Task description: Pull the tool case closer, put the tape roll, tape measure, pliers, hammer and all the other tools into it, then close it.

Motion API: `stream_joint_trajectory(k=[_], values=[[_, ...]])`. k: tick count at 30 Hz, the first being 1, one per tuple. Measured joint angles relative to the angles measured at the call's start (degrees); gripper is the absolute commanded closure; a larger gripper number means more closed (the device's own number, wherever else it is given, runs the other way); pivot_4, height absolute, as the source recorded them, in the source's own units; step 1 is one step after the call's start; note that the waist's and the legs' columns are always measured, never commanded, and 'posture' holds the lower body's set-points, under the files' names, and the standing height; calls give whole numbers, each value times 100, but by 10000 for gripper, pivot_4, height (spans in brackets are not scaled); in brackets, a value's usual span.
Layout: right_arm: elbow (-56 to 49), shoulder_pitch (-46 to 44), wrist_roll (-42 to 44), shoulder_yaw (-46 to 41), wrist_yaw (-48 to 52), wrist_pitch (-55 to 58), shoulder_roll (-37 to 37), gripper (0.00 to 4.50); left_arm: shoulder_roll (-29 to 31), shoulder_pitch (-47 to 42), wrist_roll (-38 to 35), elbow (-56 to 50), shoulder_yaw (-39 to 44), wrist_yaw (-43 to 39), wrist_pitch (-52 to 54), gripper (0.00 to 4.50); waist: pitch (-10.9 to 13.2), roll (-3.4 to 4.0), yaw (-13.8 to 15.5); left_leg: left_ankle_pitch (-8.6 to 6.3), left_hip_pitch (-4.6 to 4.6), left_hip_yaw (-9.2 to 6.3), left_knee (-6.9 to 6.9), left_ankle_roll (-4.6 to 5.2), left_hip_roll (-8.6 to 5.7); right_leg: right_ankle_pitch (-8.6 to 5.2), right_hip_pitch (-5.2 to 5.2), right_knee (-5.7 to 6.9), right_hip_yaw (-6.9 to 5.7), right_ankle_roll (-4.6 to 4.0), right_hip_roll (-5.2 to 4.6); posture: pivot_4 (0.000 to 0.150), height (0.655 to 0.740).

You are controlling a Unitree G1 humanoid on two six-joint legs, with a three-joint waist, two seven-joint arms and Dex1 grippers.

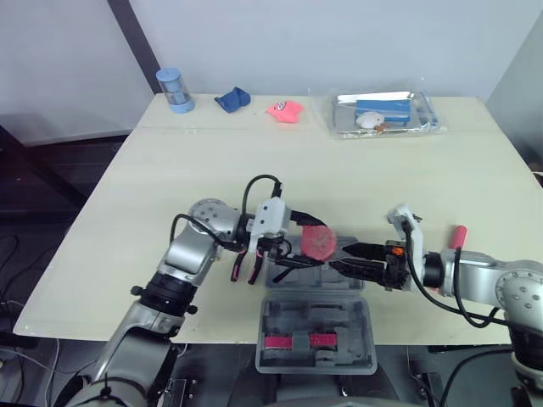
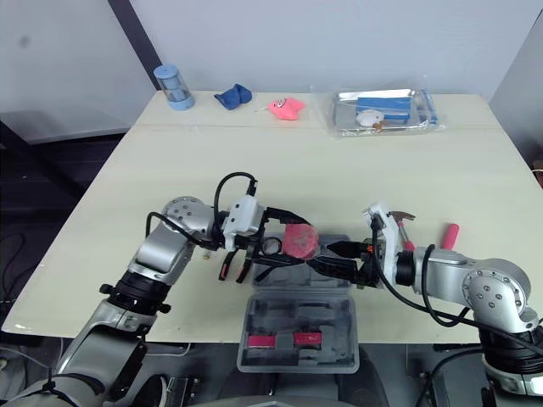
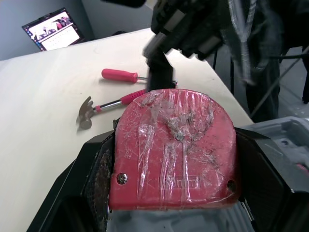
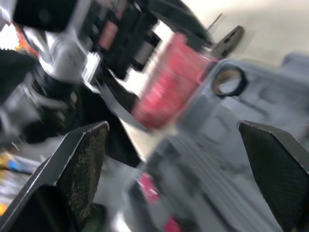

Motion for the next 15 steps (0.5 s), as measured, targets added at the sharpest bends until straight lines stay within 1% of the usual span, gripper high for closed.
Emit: stream_joint_trajectory(k=[1,2,3,4,6,7,9,10,11,12,13,15], values=[[126,0,568,16,-578,-66,-2,2527,-53,-3,58,14,-25,37,-31,14640,0,0,-3,0,-1,-1,0,0,0,0,0,-1,0,0,0,1500,7400],[156,0,726,28,-765,-112,-2,5143,-72,-7,73,17,-39,52,-35,14640,0,0,-3,0,0,-1,0,0,0,0,0,-1,0,0,0,1500,7400],[200,0,995,62,-1056,-191,-3,6166,-108,-8,98,22,-51,83,-39,14640,0,0,-3,0,0,-2,0,0,0,0,0,-1,-1,0,0,1500,7400],[252,0,1277,113,-1328,-294,-11,10114,-146,-10,120,37,-57,112,-48,14640,0,0,-7,0,0,-3,0,0,0,0,0,-1,-2,0,0,1500,7400],[304,-1,1825,303,-1912,-512,-118,20272,-204,-10,141,72,-105,146,-82,14640,0,0,-16,0,0,-3,0,0,0,0,0,0,-2,0,1,1500,7400],[305,-1,1879,313,-1971,-528,-139,25644,-206,-10,143,74,-107,148,-85,14640,0,0,-15,0,0,-4,0,0,0,0,0,0,-2,0,1,1500,7400],[363,-1,2200,449,-2310,-716,-291,34425,-214,-11,159,80,-108,160,-144,14640,0,0,-13,0,-1,-4,0,1,0,0,0,-1,-2,0,1,1500,7400],[385,1,2294,465,-2381,-787,-293,37979,-219,-9,202,80,-109,195,-192,14640,0,0,-12,0,-1,-4,0,1,0,0,0,-1,-3,0,1,1500,7400],[415,1,2451,530,-2503,-913,-329,39688,-217,-25,237,78,-104,239,-226,14640,0,0,-11,0,-1,-5,0,1,0,0,0,-1,-3,0,1,1500,7400],[415,1,2478,540,-2527,-931,-342,39689,-219,-24,237,78,-104,240,-225,14640,0,0,-12,0,-1,-5,0,1,0,0,0,-1,-3,0,1,1500,7400],[415,1,2564,617,-2576,-1020,-409,39690,-220,-13,222,71,-105,214,-178,6645,0,0,-14,0,-2,-6,0,1,0,0,0,-1,-4,0,1,1500,7400],[399,0,2570,682,-2614,-1038,-455,39750,-217,2,128,65,-104,161,-92,1504,0,0,-13,0,-2,-7,0,1,0,0,0,-1,-4,0,1,1500,7400]])
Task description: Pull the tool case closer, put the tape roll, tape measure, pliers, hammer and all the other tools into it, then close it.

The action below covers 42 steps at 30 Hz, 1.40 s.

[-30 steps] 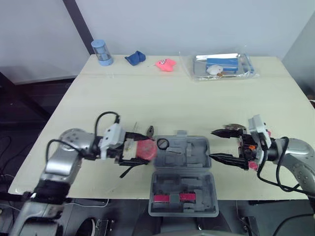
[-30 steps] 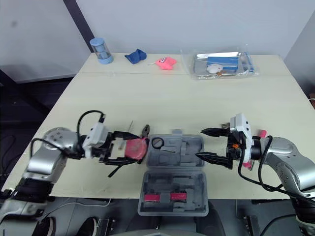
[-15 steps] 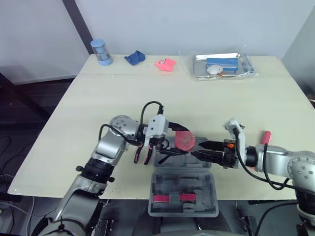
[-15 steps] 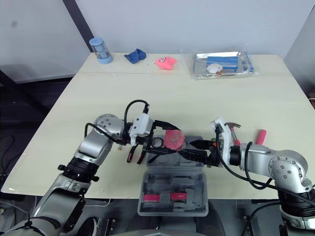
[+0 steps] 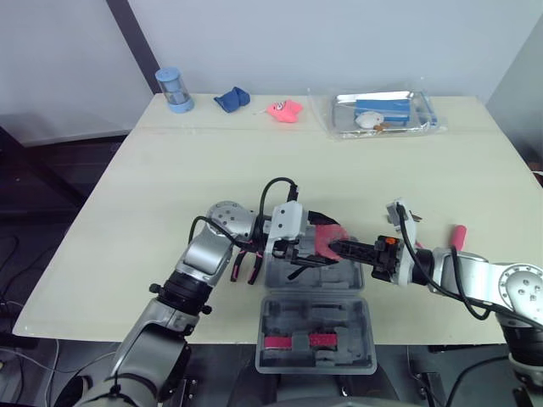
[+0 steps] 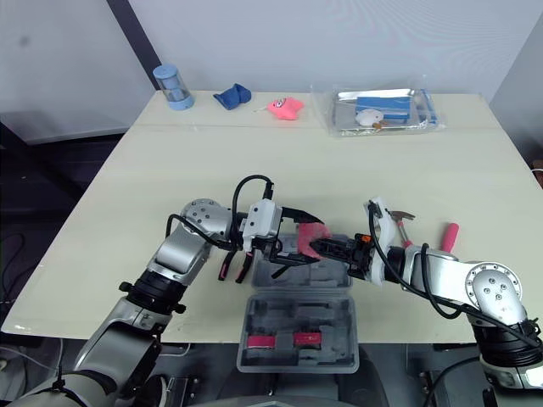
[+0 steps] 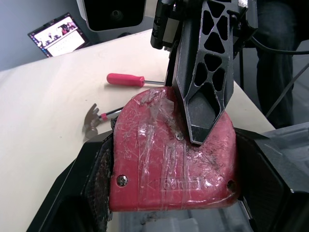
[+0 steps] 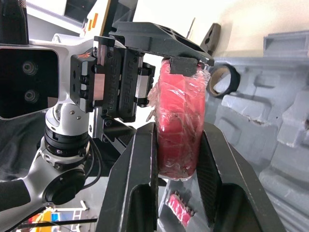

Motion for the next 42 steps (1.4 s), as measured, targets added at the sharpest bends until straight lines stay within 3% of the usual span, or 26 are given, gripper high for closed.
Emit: stream_joint_trajectory(k=[8,11,14,20,29,32,33,34,37,42], values=[[-3,248,108,-123,337,30,-601,39769,378,230,-474,-122,279,-285,247,0,0,0,6,0,-3,-8,-1,0,1,-1,0,-3,-9,-1,0,1500,7400],[44,721,36,-378,925,219,-1037,39769,718,448,-859,-475,429,-594,425,0,0,1,13,0,-7,-10,-6,1,1,-1,1,-17,-12,-1,0,1500,7400],[475,1431,-533,-587,1629,526,-1511,39769,1296,894,-1383,-973,788,-972,818,0,0,1,13,0,-12,-12,-6,1,2,0,1,-23,-16,-1,0,1500,7400],[912,1834,-1532,-717,2536,663,-1700,39770,1855,1430,-1795,-1653,976,-1158,1166,0,1,2,18,-1,-11,-11,-10,1,3,-1,1,-26,-16,-1,1,1500,7400],[1470,1799,-2839,-643,3445,758,-1290,39770,2077,1626,-1976,-2313,1039,-1070,1426,0,1,1,6,-1,-7,-10,-8,1,5,0,2,-25,-14,0,3,1500,7400],[1501,1804,-3076,-715,3549,825,-1197,25500,2089,1641,-1999,-2351,1039,-1020,1485,0,1,1,11,-1,-6,-11,-8,1,6,0,3,-23,-15,0,4,1500,7400],[1497,1858,-3147,-762,3591,885,-1161,17956,2122,1693,-2014,-2379,1049,-1015,1507,0,1,2,17,-1,-7,-9,-8,1,6,-1,3,-25,-14,0,4,1500,7400],[1492,1857,-3144,-768,3599,888,-1161,16644,2126,1697,-2014,-2379,1049,-1014,1511,0,1,2,17,-1,-7,-9,-8,1,6,0,3,-25,-14,0,4,1500,7400],[1249,2095,-3155,-1078,3833,945,-1234,965,2149,1724,-2051,-2435,1098,-946,1592,0,2,3,39,-1,-11,-11,-8,1,5,0,3,-27,-15,0,3,1500,7400],[854,2789,-3646,-1691,4666,740,-1720,130,2263,1884,-2164,-2534,1347,-887,1674,0,4,5,53,-1,-9,-8,-8,1,5,-1,3,-27,-15,1,2,1500,7400]])
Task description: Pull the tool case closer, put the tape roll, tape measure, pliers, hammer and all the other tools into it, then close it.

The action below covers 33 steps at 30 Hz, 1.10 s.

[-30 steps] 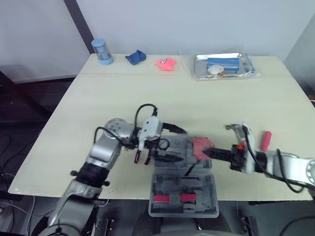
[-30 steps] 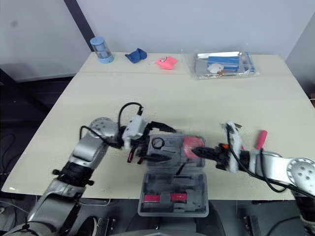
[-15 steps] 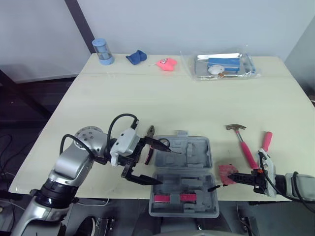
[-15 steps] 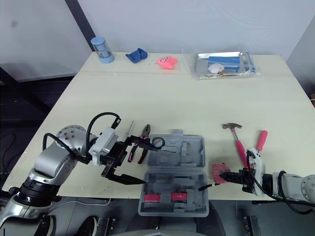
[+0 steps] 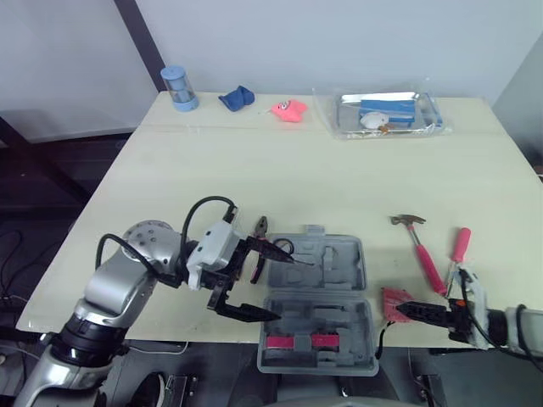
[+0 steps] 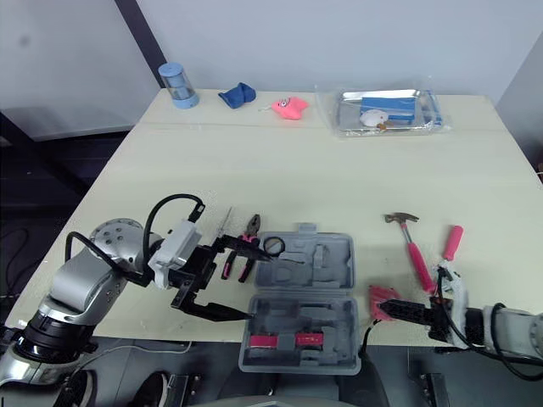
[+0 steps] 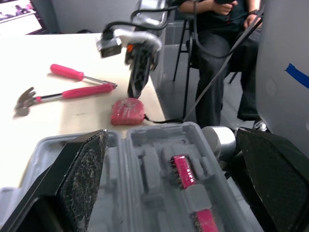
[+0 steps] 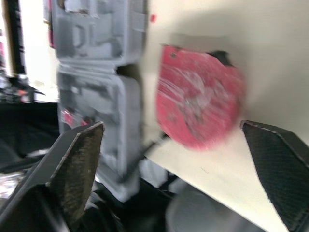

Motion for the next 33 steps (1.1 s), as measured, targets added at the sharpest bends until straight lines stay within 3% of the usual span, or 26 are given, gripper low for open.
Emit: stream_joint_trajectory(k=[2,4,7,12,15,23,33], values=[[-72,87,-70,-29,174,-55,-60,130,2,21,-7,-4,14,2,19,0,0,0,-15,0,2,0,0,0,3,0,0,0,0,0,2,1500,7400],[-495,711,-965,-70,1100,-934,-394,130,72,145,-102,-14,161,-6,35,0,6,10,-11,0,2,0,-1,0,4,-1,0,-1,-1,1,2,1500,7400],[-666,946,-1969,-54,1726,-2144,-368,130,101,185,-130,-12,259,-10,35,0,8,8,-26,0,4,8,0,0,4,-1,1,-2,3,3,1,1500,7400],[-187,621,-3912,445,2955,-5333,143,130,101,188,-148,15,347,-17,-2,0,12,3,-38,0,9,11,1,-1,6,-1,4,-3,5,2,2,1500,7400],[317,269,-4569,868,3447,-6450,284,130,93,175,-134,45,342,-29,-51,0,19,2,-37,0,14,11,2,-1,6,0,13,-5,6,1,1,1500,7400],[1722,-736,-5653,1661,3934,-8130,758,130,103,73,-168,40,344,-88,-76,0,24,7,-37,0,27,8,0,-2,5,0,27,-4,4,0,0,1500,7400],[2298,-1062,-6074,1891,3833,-8155,869,130,166,60,-311,-7,344,-184,74,0,25,8,-37,0,30,6,1,-2,4,0,30,-1,3,-1,0,1500,7400]])
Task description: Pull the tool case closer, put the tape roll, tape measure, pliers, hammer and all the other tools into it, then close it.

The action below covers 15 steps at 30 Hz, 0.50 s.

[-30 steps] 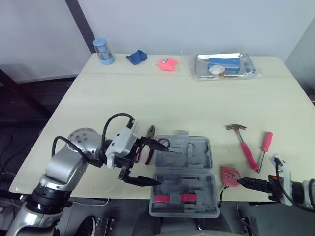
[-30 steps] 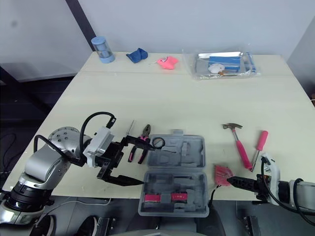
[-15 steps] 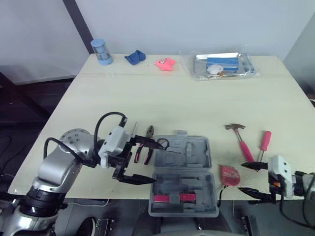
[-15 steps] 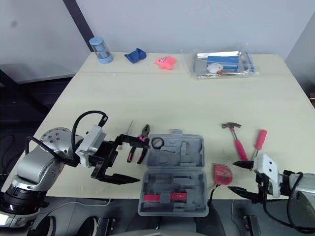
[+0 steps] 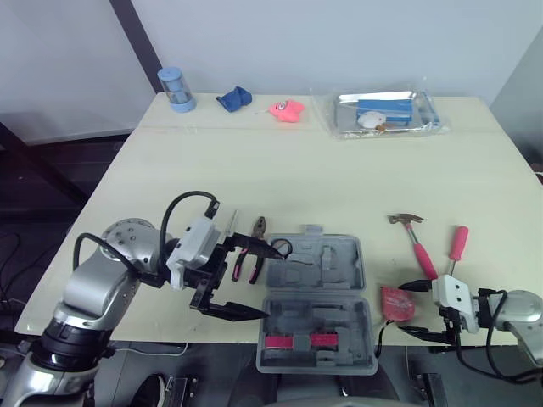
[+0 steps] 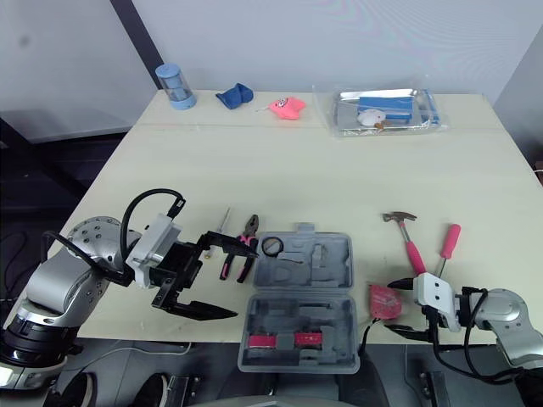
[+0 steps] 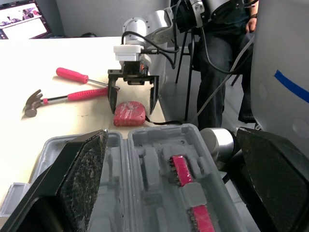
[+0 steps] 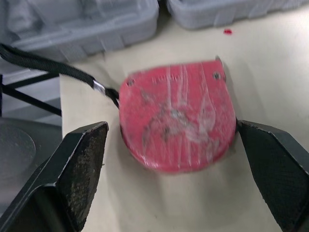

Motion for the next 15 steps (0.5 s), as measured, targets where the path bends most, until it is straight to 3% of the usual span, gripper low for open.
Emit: stream_joint_trajectory(k=[6,11,15], values=[[18,-51,-9,10,-4,47,23,130,-1,-39,-20,-3,-2,35,76,0,0,0,-4,0,2,0,0,0,0,0,1,1,0,0,0,1500,7400],[43,-104,-18,13,-56,83,106,15964,-4,-87,-24,-4,-3,49,84,0,0,0,-8,0,3,0,0,0,0,0,1,2,0,0,0,1500,7400],[46,-103,-14,13,-51,83,114,15958,-3,-85,-24,-5,-3,49,92,0,0,0,-8,0,3,0,0,0,0,0,1,2,0,0,0,1500,7400]])
